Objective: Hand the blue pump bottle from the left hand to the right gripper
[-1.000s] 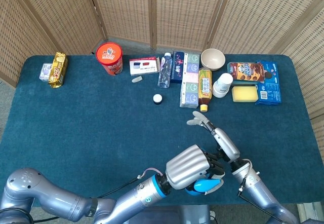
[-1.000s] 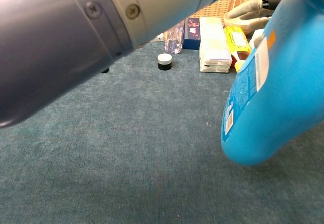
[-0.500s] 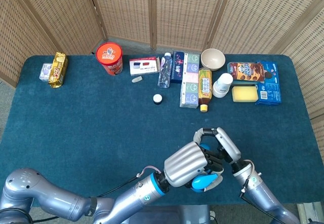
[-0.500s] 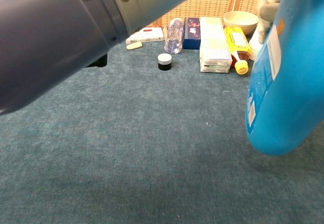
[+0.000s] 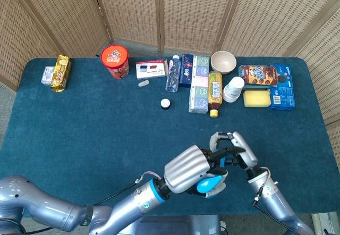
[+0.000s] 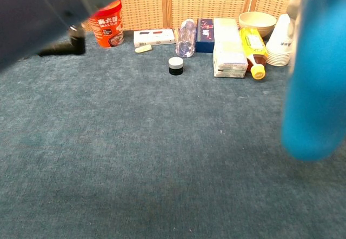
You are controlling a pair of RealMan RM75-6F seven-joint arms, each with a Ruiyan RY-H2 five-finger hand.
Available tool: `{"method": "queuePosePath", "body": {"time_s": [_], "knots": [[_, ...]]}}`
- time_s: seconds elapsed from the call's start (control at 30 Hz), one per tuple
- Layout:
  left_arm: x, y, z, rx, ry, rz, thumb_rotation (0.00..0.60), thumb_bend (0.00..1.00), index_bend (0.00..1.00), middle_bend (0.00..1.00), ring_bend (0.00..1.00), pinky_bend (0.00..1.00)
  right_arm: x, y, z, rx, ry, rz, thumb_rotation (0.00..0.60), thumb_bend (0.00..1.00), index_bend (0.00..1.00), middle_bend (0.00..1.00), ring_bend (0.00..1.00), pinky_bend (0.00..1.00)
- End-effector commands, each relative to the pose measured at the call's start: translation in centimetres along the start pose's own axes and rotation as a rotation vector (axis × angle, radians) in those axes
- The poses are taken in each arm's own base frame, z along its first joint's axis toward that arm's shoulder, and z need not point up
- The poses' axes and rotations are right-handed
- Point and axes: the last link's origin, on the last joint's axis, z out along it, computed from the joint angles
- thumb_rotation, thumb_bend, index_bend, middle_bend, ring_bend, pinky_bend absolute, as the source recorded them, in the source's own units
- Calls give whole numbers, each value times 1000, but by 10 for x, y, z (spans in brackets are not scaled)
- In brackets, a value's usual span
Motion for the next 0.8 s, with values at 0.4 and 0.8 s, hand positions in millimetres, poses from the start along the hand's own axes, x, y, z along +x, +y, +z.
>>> {"method": "queuePosePath", "body": {"time_s": [0.4, 0.8], "knots": [[35, -4, -17, 55, -5, 41, 600, 258, 19, 0, 0, 277, 18, 23, 0, -88, 88, -12, 600, 493, 787, 918, 640, 806], [63, -7, -30, 72, 30, 62, 600, 180, 0, 0, 0, 132, 28, 32, -2, -111, 120, -30, 600, 496, 787, 918, 637, 806]]}}
